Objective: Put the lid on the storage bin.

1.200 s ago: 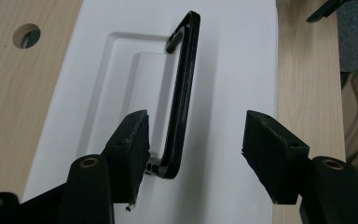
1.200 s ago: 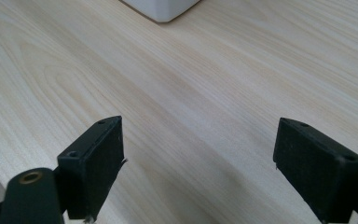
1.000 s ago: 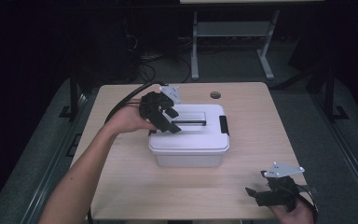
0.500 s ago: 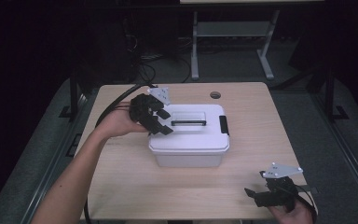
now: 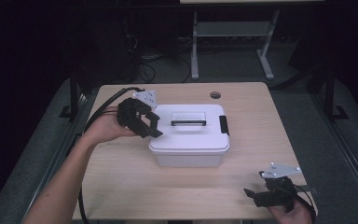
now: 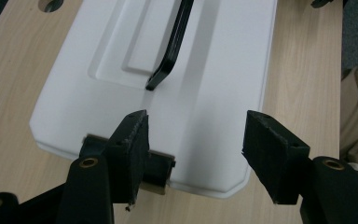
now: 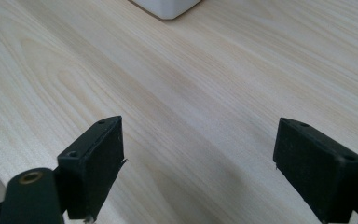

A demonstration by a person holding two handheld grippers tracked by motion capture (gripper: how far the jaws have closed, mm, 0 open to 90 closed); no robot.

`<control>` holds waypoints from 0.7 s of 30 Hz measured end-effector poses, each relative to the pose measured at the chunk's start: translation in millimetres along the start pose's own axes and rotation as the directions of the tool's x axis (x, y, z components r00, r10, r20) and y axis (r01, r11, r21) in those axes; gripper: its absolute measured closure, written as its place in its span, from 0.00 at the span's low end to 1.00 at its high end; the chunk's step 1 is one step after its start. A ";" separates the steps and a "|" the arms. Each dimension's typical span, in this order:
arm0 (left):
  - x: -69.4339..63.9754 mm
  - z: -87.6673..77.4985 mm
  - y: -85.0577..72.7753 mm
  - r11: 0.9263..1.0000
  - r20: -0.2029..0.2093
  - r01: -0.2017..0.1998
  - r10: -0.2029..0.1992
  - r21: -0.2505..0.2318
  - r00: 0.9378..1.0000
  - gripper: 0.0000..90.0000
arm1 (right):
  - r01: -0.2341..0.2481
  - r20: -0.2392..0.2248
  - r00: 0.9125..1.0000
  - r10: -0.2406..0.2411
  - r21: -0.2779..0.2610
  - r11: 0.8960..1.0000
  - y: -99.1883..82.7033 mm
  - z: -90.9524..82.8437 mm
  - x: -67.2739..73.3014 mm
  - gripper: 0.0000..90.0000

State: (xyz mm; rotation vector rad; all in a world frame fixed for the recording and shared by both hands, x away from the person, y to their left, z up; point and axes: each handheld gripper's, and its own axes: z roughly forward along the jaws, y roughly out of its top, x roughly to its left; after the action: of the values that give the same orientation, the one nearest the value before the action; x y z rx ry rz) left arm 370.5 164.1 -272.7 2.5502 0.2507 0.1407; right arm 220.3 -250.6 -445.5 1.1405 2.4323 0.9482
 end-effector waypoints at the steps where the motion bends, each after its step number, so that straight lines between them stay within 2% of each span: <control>1: -0.4 -0.4 -1.7 1.000 -0.002 0.009 -0.009 0.003 1.000 0.44 | 0.000 0.000 1.000 0.000 0.001 1.000 0.0 0.1 0.1 0.17; 21: -12.9 -10.7 -39.6 0.998 -0.033 0.061 -0.062 -0.025 0.998 0.44 | -0.004 0.011 1.000 0.004 0.001 1.000 -0.1 -2.3 0.8 0.17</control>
State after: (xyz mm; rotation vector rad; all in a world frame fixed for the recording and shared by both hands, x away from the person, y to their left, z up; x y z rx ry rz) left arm 350.4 199.7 -286.2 2.5147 0.3382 0.1618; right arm 218.6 -251.1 -443.9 1.1478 2.4231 0.9403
